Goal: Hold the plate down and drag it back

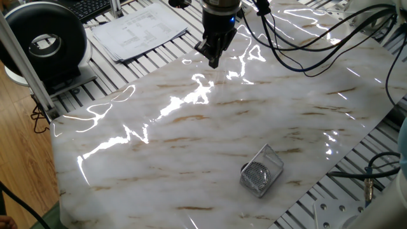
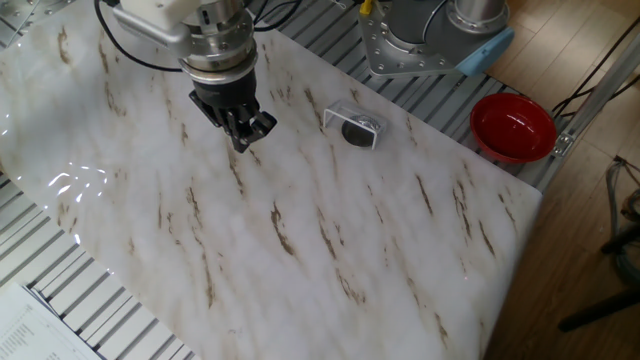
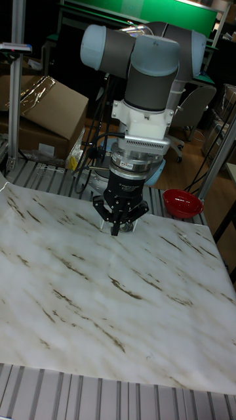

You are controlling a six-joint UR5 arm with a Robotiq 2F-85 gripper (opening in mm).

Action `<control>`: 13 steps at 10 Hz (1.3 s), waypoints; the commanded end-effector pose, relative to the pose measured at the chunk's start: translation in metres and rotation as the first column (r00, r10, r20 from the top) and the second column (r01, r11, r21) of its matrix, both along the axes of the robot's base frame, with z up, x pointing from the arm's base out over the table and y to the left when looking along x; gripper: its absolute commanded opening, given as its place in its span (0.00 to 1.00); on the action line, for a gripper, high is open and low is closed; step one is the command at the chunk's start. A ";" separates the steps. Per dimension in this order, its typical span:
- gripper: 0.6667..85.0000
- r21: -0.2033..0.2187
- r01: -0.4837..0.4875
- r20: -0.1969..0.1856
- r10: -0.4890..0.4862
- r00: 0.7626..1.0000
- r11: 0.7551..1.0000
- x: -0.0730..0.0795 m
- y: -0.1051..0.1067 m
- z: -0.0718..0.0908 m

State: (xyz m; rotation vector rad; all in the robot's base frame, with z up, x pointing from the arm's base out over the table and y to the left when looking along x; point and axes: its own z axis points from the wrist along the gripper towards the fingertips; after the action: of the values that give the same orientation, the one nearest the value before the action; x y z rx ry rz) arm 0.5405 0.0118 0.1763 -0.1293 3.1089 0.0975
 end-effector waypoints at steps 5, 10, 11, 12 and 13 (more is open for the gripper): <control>0.01 0.023 0.032 -0.088 -0.030 0.996 0.999 -0.022 0.006 0.002; 0.01 0.029 0.117 -0.083 -0.114 0.990 0.993 -0.019 0.009 0.002; 0.01 0.002 0.120 -0.074 -0.120 0.990 0.993 -0.017 0.001 0.002; 0.01 0.022 0.097 -0.078 -0.095 0.992 0.995 -0.018 0.006 0.002; 0.01 0.053 0.093 -0.092 -0.088 0.992 0.994 -0.021 0.014 0.003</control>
State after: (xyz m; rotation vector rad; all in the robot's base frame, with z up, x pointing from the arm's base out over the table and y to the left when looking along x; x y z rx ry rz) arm 0.5210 0.0171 0.1769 0.0141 3.1885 0.1347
